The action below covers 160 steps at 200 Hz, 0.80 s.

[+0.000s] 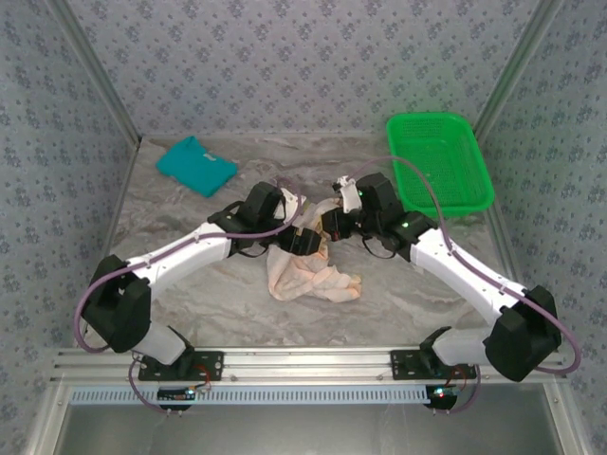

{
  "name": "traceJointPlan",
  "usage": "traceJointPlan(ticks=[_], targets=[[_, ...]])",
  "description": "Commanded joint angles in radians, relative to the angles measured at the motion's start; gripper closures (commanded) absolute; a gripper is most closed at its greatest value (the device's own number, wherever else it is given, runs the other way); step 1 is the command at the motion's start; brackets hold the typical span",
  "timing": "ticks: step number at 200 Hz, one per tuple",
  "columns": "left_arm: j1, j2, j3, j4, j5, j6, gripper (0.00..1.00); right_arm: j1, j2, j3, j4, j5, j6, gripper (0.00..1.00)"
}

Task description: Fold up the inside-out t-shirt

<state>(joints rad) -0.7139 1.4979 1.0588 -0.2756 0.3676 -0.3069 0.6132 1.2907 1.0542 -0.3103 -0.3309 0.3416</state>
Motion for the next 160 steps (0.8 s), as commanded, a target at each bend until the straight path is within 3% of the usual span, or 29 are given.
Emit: traceJointPlan(ticks=[1,10,22,42,46,58,91,126,160], targets=[[-0.003,0.026,0.038,0.015,-0.078,0.036,0.16,0.019,-0.013,0.059,-0.069,-0.04,-0.036,1.0],[-0.001,0.031,0.037,0.004,-0.121,0.045,0.27,0.017,-0.014,0.071,-0.081,-0.036,-0.039,1.0],[0.007,0.032,0.039,-0.01,-0.16,0.062,0.52,0.011,-0.018,0.075,-0.092,-0.04,-0.045,1.0],[0.038,0.007,0.045,-0.028,-0.119,0.084,0.93,-0.004,-0.023,0.07,-0.123,-0.019,-0.053,1.0],[0.044,-0.001,0.051,-0.036,-0.113,0.086,1.0,-0.008,-0.023,0.07,-0.135,0.004,-0.053,0.94],[0.056,-0.035,0.08,-0.078,-0.074,0.096,1.0,-0.027,-0.025,0.063,-0.163,0.08,-0.05,0.76],[0.069,-0.124,0.169,-0.167,0.086,0.149,1.0,-0.069,-0.027,0.005,-0.159,0.084,-0.087,0.47],[0.082,-0.151,0.185,-0.203,0.152,0.171,1.0,-0.032,-0.036,-0.05,-0.085,-0.034,-0.126,0.35],[0.101,-0.122,0.227,-0.248,0.125,0.147,1.0,0.07,-0.113,-0.167,0.035,-0.103,-0.096,0.29]])
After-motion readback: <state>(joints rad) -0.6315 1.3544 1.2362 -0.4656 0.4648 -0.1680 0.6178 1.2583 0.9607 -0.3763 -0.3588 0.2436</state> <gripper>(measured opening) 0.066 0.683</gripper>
